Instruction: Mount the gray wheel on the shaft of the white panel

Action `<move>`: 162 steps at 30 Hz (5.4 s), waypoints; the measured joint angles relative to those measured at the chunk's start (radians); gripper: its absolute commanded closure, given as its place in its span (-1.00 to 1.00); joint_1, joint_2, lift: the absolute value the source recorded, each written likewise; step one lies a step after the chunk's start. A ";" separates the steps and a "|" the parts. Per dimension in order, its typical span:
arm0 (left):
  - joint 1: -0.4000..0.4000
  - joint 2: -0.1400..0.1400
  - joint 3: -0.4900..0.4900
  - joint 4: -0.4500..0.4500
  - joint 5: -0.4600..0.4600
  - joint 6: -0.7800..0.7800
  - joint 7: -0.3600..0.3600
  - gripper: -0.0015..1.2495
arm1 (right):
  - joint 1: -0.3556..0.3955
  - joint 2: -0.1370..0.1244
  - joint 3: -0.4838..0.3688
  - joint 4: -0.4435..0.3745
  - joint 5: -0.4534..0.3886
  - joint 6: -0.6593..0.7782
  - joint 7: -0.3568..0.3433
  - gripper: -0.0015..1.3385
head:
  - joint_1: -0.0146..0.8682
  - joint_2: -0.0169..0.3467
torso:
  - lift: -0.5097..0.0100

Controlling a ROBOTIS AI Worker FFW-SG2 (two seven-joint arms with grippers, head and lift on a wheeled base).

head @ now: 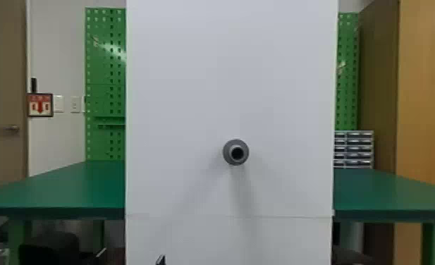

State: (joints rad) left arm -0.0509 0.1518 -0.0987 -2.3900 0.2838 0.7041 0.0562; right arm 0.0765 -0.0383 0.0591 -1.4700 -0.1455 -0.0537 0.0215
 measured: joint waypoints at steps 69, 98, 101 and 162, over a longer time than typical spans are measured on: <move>0.000 0.001 -0.004 0.000 -0.002 0.001 0.008 -0.79 | -0.270 0.000 0.052 -0.642 0.016 0.866 -0.299 0.76 | -0.89 -0.74 | -0.93; -0.005 0.015 -0.027 0.000 0.003 0.016 0.031 -0.79 | -0.549 -0.017 0.144 -0.756 -0.157 1.100 -0.605 0.76 | -0.89 -0.74 | -0.93; -0.007 0.018 -0.032 0.000 0.004 0.019 0.034 -0.79 | -0.576 -0.016 0.145 -0.757 -0.187 1.113 -0.630 0.76 | -0.89 -0.74 | -0.93; -0.036 0.035 -0.074 0.009 0.004 0.029 0.046 -0.79 | -0.752 -0.026 0.023 -0.698 -0.614 1.137 -0.815 0.76 | -0.89 -0.74 | -0.93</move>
State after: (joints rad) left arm -0.0872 0.1871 -0.1730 -2.3807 0.2881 0.7333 0.1017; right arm -0.6753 -0.0643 0.0822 -2.1679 -0.7594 1.0834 -0.7931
